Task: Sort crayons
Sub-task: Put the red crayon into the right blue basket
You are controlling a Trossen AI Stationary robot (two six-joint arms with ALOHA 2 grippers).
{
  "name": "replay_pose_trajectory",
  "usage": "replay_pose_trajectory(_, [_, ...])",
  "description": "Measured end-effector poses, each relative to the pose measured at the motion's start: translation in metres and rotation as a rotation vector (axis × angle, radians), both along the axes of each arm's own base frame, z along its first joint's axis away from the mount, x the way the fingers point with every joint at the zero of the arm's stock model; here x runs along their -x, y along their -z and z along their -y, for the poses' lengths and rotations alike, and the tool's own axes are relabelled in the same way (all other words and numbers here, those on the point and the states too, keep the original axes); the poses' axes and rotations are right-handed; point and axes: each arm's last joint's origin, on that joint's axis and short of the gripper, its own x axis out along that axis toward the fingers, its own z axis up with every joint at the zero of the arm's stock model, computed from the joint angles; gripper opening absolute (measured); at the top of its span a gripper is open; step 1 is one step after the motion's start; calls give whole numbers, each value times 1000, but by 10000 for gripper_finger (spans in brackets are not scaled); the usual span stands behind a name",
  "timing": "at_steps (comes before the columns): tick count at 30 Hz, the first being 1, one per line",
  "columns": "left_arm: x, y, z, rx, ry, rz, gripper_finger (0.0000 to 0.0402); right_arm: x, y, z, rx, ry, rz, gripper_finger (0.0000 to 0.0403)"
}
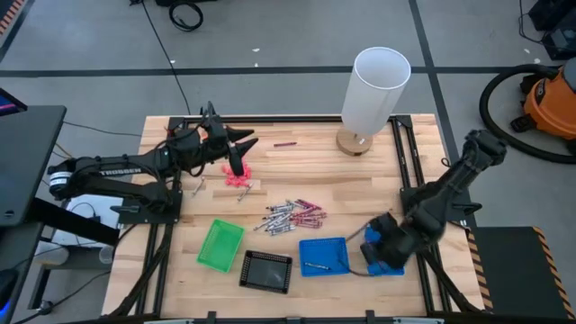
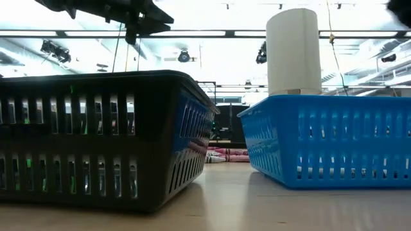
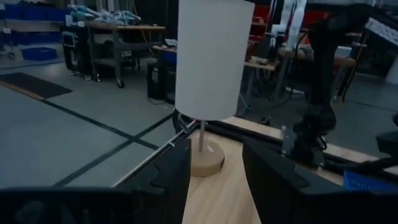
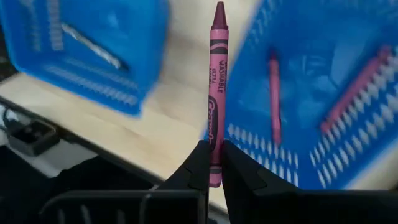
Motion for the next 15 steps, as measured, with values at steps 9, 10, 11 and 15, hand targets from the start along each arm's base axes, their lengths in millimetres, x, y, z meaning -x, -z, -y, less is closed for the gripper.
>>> replay_pose_trajectory(9, [1, -3, -1, -30, -6, 14, 155, 28, 21, -5, 92, -30, -72, 31])
replay_pose_trajectory(10, [2, -4, 0, -29, -2, 20, 155, 30, 25, -6, 88, -36, -61, 31])
replay_pose_trajectory(11, [2, -5, 1, -30, 2, 29, 155, 32, 29, -7, 87, -36, -44, 31])
replay_pose_trajectory(15, [-2, -2, 3, -32, 0, 13, 155, 34, 40, -16, 4, -24, 25, 33])
